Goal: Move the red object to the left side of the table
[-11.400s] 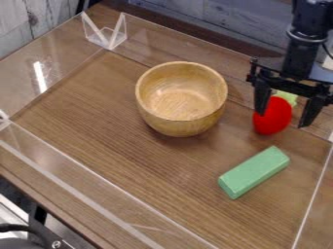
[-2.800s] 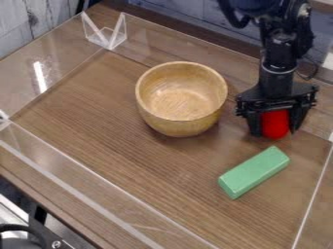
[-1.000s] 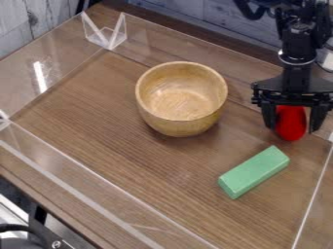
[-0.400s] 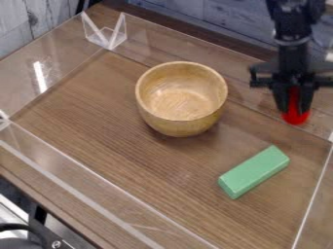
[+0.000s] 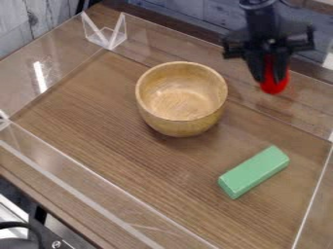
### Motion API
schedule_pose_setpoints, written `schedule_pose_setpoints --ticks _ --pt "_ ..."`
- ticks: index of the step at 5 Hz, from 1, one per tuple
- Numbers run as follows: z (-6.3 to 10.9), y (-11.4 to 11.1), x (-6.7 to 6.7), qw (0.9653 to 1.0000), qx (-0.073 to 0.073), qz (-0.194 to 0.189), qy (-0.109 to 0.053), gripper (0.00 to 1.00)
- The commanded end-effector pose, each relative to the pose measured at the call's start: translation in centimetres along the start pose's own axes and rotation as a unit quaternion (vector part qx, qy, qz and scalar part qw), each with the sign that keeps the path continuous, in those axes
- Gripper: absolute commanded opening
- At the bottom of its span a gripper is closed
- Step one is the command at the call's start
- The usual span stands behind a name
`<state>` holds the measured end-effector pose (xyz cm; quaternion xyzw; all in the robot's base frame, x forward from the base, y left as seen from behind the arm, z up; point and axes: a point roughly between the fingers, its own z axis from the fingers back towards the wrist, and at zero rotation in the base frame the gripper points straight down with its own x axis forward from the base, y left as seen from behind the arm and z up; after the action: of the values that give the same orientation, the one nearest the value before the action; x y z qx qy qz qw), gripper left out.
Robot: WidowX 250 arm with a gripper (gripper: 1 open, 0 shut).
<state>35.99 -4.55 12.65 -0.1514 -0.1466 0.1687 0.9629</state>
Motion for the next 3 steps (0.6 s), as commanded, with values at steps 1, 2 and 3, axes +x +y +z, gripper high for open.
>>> schedule_pose_setpoints --ticks 1,2,3 --pt "4.2 2.0 2.1 0.9991 -0.007 0.006 -0.041 0.00" --pt "6.0 4.6 2.4 0.9982 0.003 0.022 -0.056 0.00" --pt "7.2 6.9 2.3 0.9972 0.013 0.033 -0.066 0.00"
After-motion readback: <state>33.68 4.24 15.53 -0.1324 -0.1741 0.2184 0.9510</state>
